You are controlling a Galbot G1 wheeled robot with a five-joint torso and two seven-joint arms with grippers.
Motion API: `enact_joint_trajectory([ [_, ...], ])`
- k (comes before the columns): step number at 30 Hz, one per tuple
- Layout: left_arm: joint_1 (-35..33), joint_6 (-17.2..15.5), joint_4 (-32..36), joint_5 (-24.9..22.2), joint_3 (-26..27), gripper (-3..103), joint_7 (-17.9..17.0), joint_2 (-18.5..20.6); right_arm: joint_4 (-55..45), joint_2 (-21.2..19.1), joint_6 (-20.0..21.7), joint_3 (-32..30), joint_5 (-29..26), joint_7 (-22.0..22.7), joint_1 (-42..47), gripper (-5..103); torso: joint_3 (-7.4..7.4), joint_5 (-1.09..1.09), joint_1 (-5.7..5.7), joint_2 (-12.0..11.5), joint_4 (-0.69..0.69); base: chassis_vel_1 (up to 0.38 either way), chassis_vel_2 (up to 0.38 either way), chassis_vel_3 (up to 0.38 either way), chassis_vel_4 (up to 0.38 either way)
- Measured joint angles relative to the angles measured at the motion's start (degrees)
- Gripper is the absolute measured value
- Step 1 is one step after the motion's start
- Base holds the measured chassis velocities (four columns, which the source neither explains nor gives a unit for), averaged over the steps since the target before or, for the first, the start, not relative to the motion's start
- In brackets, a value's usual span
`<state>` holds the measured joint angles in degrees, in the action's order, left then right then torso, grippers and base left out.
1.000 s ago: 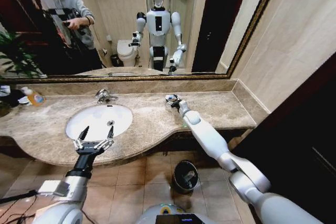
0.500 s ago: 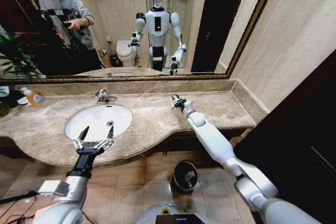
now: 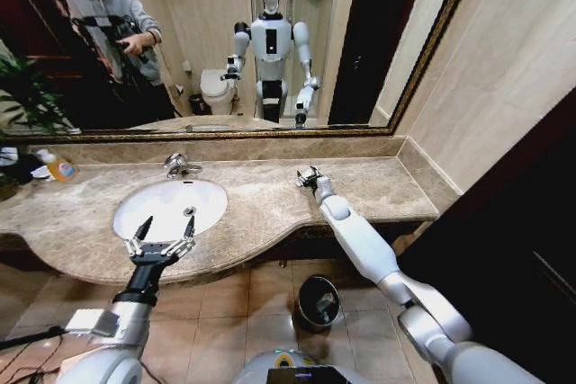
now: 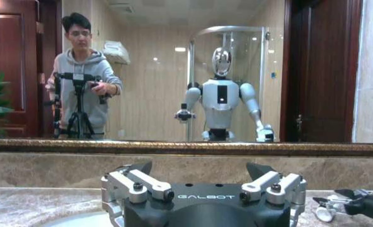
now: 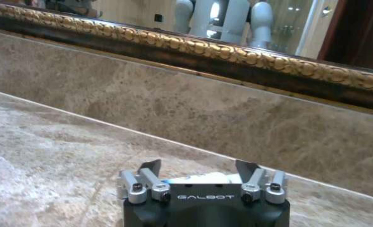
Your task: Pick up the trash from the sink and place it in the trash bin.
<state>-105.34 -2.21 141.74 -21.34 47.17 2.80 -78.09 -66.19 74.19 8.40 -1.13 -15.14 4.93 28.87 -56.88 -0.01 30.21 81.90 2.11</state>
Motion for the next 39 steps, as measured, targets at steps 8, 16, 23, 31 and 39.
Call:
enact_joint_trajectory([
  [8, 0.00, 0.00, 0.00, 0.00, 0.00, 100, 0.00, 0.00, -2.75, -1.86, 0.94, -0.20, -0.01, 0.22, 2.06, 100, 0.00, 0.00, 0.00, 0.00, -0.01, 0.000, 0.000, 0.000, 0.000],
  [16, 0.00, 0.00, 0.00, 0.00, 0.00, 100, 0.00, 0.00, -5.20, -3.72, 1.98, 1.27, -0.79, -0.40, 3.36, 93, 0.00, 0.00, 0.01, 0.01, 0.00, 0.000, 0.000, 0.000, 0.000],
  [23, 0.00, 0.00, 0.00, 0.00, 0.00, 100, 0.00, 0.00, -10.31, -7.31, 3.55, 1.10, -2.06, -2.26, 6.74, 90, -0.01, 0.01, 0.00, 0.00, 0.00, 0.000, 0.000, 0.000, 0.000],
  [31, 0.00, 0.00, 0.00, 0.00, 0.00, 100, 0.00, 0.00, -11.62, -9.43, 1.66, -0.83, -2.42, -4.74, 9.58, 91, -0.01, 0.02, 0.00, 0.00, 0.03, 0.000, 0.000, 0.000, 0.000],
  [39, -0.01, 0.00, -0.01, 0.00, -0.01, 100, 0.03, 0.01, -15.25, -14.00, 1.86, -1.90, -5.63, -7.17, 11.18, 99, -0.08, 0.04, 0.06, -0.06, -0.04, 0.000, 0.000, 0.000, 0.000],
])
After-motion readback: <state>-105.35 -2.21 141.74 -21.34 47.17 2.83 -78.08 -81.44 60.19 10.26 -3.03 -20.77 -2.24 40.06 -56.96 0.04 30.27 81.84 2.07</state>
